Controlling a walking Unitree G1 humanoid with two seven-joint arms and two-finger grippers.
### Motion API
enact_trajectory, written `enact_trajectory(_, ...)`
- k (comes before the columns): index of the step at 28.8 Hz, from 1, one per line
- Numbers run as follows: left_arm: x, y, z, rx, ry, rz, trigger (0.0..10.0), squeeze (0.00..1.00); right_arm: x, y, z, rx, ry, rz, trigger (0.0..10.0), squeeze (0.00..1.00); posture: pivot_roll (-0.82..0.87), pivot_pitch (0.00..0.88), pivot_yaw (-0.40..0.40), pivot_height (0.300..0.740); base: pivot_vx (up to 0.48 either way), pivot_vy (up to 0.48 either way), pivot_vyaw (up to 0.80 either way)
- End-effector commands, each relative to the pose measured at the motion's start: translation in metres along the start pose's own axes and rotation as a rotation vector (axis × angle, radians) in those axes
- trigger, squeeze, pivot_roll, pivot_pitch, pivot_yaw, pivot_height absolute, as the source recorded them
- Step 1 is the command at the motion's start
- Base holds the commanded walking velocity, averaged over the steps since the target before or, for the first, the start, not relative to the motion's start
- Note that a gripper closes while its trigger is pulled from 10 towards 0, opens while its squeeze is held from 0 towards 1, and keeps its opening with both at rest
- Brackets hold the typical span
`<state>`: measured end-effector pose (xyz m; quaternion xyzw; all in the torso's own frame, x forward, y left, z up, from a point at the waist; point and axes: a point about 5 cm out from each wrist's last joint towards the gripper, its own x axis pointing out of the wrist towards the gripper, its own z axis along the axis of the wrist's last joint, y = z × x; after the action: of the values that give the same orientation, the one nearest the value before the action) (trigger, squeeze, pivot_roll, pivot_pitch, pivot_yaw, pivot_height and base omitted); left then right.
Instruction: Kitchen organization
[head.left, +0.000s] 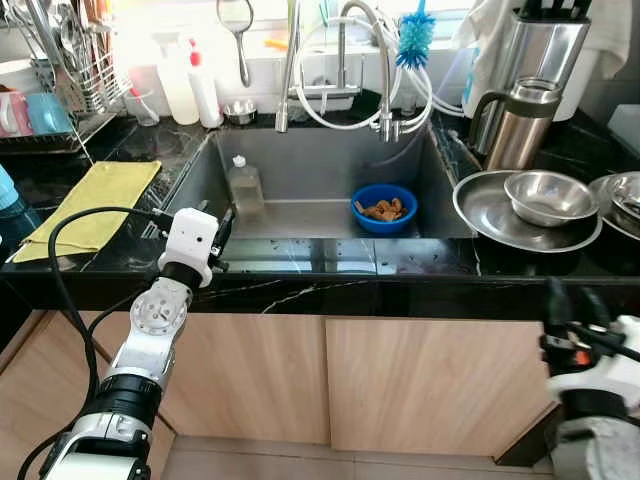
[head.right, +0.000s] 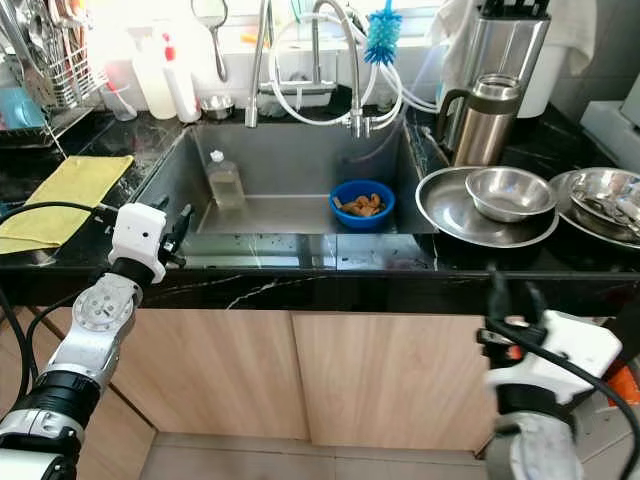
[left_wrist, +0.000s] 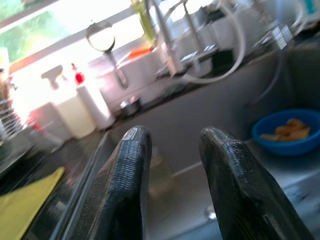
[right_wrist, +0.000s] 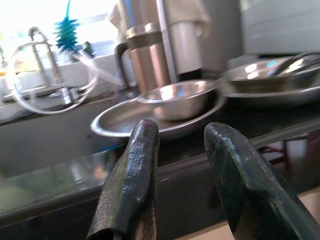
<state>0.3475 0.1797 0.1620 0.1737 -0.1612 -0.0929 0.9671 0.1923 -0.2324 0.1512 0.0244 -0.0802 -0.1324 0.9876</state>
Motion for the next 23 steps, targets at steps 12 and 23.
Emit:
enact_trajectory(12, 0.004, -0.031, 0.002, -0.066, 0.056, -0.034, 10.0, 0.0, 0.014, 0.011, 0.0, 0.017, -0.016, -0.013, 10.0, 0.0, -0.01, 0.048, 0.057, 0.74, 0.021, 0.0, 0.0)
enact_trajectory(23, 0.017, -0.036, 0.02, -0.113, 0.011, -0.009, 10.0, 0.0, 0.013, 0.009, -0.002, 0.06, -0.025, -0.028, 10.0, 0.0, -0.01, 0.031, 0.055, 0.74, 0.385, 0.0, 0.33)
